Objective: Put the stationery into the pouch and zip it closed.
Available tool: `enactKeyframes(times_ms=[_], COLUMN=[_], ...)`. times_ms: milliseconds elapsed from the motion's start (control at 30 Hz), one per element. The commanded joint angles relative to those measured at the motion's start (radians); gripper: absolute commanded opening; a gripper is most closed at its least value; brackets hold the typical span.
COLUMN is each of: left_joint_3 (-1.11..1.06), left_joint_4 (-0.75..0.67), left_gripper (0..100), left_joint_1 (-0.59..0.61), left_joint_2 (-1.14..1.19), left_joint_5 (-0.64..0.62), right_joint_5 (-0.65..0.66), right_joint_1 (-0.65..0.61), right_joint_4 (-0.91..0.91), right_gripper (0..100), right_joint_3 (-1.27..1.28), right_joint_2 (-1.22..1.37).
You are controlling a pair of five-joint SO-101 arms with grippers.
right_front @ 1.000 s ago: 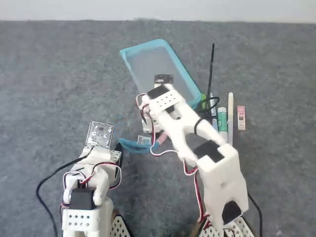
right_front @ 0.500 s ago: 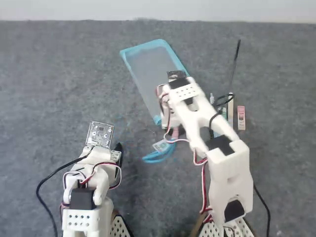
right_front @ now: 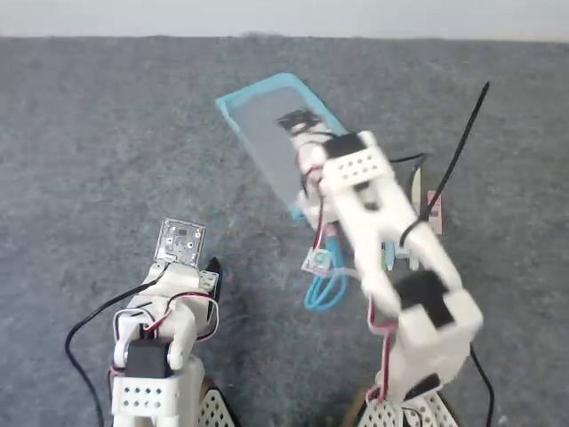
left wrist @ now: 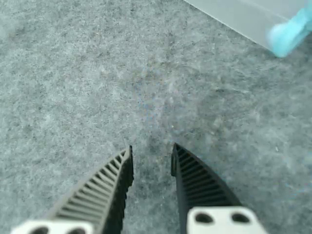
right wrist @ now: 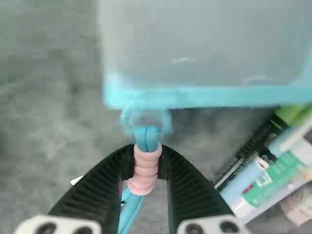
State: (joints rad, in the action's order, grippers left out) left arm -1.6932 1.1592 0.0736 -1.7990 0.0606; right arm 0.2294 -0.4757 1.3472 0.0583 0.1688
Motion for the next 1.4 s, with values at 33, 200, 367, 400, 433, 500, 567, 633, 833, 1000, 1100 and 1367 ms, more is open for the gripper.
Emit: enactKeyframes(times_ms=[33,200,367,400,433,500,567,633,833,1000,1100,1367], left_joint_3=[0.007,0.007,0.007,0.007,0.007,0.007,0.007,0.007,0.036,0.191,0.294,0.526], left_joint_4=[0.006,0.006,0.006,0.015,0.040,0.060,0.060,0.046,-0.157,-0.187,-0.127,-0.054], left_gripper=[13,13,13,13,13,13,13,13,14,14,17,25], left_joint_1=[0.006,0.006,-0.002,0.000,-0.006,-0.023,-0.029,-0.031,0.109,0.118,0.017,-0.261], left_joint_2=[-0.015,-0.015,-0.017,-0.015,-0.015,-0.020,-0.018,-0.018,-0.020,-0.011,-0.009,0.276], left_joint_5=[-0.008,-0.008,-0.006,-0.008,-0.006,-0.008,-0.003,0.000,0.364,0.239,0.195,0.160], right_joint_5=[0.101,0.189,0.196,0.196,0.193,0.189,0.187,0.186,0.120,0.072,0.048,0.048], right_joint_1=[-0.097,-0.125,-0.150,-0.151,-0.151,-0.148,-0.150,-0.151,-0.153,-0.154,-0.159,-0.216], right_joint_4=[-0.013,-0.013,-0.025,-0.039,-0.059,-0.105,-0.160,-0.206,-0.331,-0.418,-0.414,-0.380], right_gripper=[0.7,0.7,0.7,0.7,0.7,0.7,0.7,0.7,0.7,0.7,0.7,0.7], right_joint_3=[0.055,0.149,0.318,0.351,0.387,0.440,0.485,0.505,0.598,0.730,0.746,0.744], right_joint_2=[-0.325,-0.544,-0.601,-0.604,-0.608,-0.611,-0.622,-0.642,-0.777,-0.957,-1.058,-1.079])
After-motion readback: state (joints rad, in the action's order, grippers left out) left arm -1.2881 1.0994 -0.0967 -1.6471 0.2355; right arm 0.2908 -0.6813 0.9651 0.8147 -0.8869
